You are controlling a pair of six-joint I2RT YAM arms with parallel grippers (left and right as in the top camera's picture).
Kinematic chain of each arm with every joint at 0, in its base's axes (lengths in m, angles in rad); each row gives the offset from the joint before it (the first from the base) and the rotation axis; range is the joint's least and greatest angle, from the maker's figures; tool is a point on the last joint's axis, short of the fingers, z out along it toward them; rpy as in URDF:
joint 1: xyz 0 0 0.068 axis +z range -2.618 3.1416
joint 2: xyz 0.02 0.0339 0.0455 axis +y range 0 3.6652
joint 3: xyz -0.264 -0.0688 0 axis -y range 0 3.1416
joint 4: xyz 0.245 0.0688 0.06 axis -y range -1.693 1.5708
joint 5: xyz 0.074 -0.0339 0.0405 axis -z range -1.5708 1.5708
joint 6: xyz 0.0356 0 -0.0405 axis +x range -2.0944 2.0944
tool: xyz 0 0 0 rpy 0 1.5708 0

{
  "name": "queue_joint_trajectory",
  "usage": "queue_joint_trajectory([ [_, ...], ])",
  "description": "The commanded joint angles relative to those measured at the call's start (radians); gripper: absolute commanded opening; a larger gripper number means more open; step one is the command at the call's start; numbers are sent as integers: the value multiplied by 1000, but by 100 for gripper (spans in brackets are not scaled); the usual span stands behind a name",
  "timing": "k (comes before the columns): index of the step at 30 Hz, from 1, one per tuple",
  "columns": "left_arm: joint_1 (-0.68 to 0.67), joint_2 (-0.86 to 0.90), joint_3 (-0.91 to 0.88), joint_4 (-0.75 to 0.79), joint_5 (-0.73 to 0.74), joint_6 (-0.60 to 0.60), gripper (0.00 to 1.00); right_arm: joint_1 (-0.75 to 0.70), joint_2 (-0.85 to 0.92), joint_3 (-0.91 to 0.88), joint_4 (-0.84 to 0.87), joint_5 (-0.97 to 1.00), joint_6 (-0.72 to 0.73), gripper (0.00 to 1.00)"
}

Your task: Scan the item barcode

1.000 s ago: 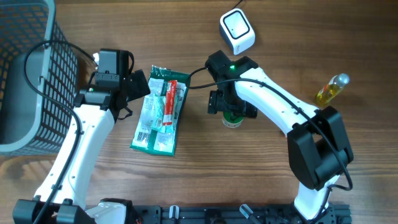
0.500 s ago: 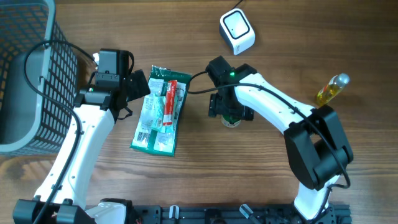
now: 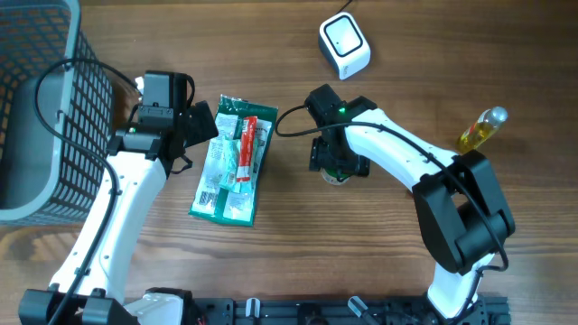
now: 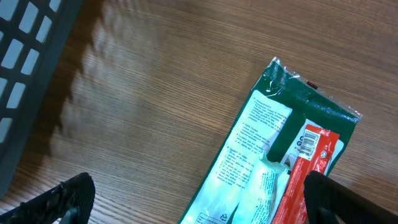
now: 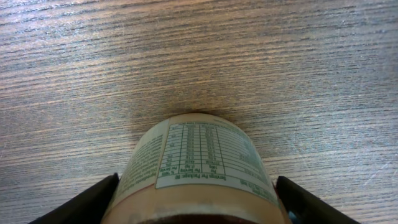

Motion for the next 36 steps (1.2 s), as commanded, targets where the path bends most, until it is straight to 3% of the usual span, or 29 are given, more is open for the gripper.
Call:
queue_joint_trajectory([
  [1,3,2,6,2,-13,2,100,-1,8,-3,-3,-21,-1,78],
  [5,3,2,6,2,-13,2,100,-1,8,-5,0,-21,-2,77],
  [9,3,2,6,2,-13,2,100,-3,8,-5,-3,-25,-34,56],
  [11,3,2,6,2,-13,2,100,-26,-16,-1,-29,-46,-58,54],
  [17,3,2,6,2,-13,2,100,-160,-172,9,-60,-412,-214,53],
  [19,3,2,6,2,-13,2,100,-217,-227,9,-83,-668,-274,47],
  [21,3,2,6,2,-13,2,100,-241,-250,9,-130,-789,-288,42],
  [24,3,2,6,2,-13,2,100,-240,-251,8,-212,-848,-238,33],
  [27,3,2,6,2,-13,2,100,-239,-251,8,-293,-848,-140,10],
  [28,3,2,6,2,-13,2,100,-239,-251,8,-308,-848,-130,7],
  [36,3,2,6,2,-13,2,100,-239,-251,8,-346,-922,-130,7],
])
